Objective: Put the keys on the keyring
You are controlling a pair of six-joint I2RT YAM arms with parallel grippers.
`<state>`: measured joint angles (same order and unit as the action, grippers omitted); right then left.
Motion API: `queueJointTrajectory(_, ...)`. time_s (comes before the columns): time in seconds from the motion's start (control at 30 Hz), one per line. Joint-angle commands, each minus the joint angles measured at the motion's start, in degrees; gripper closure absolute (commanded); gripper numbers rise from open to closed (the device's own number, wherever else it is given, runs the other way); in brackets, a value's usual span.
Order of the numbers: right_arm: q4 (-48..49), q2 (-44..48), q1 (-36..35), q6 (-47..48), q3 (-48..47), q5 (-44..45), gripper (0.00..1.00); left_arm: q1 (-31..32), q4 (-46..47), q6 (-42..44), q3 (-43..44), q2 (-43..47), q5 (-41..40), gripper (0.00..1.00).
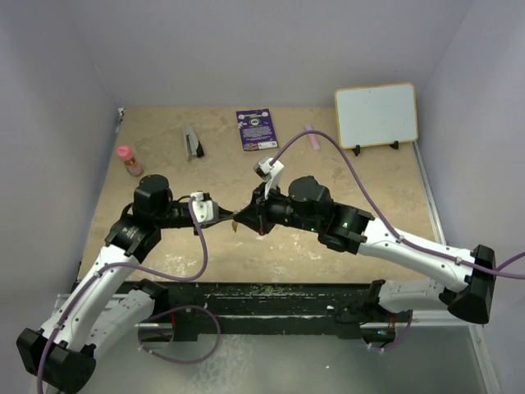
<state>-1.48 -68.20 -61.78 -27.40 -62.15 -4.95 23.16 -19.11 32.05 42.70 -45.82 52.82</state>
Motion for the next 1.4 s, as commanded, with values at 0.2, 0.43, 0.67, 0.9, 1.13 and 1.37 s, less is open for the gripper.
queueJointTrajectory(0.2,0.58,-1.94,-0.18,-0.15,-4.43,4.07,1.00,-0.19,-0.04,-0.09,3.97,0.70,-0.12,0.96)
queueJointTrajectory(0.43,-0.45,-3.15,-0.18,-0.70,-5.83,5.37,1.00,-0.09,-0.55,0.12,3.76,0.91,-0.22,0.96)
queueJointTrajectory(0.67,-0.64,-3.78,-0.17,-1.31,-6.05,5.63,1.00,-0.13,-1.17,0.75,4.13,1.04,-0.67,0.96)
queueJointTrajectory(0.9,-2.15,-4.43,-0.18,-2.60,-6.69,6.46,1.00,-0.05,-1.15,1.45,4.83,0.86,-1.47,0.96)
queueJointTrajectory(1.13,-3.01,-5.22,-0.13,-2.57,-7.49,6.87,1.00,-0.11,-1.59,2.78,4.93,0.93,-1.72,0.96)
queueJointTrajectory(1.37,-3.53,-5.39,-0.12,-2.49,-8.41,7.86,1.00,0.04,-2.10,3.20,4.49,1.12,-1.15,0.96)
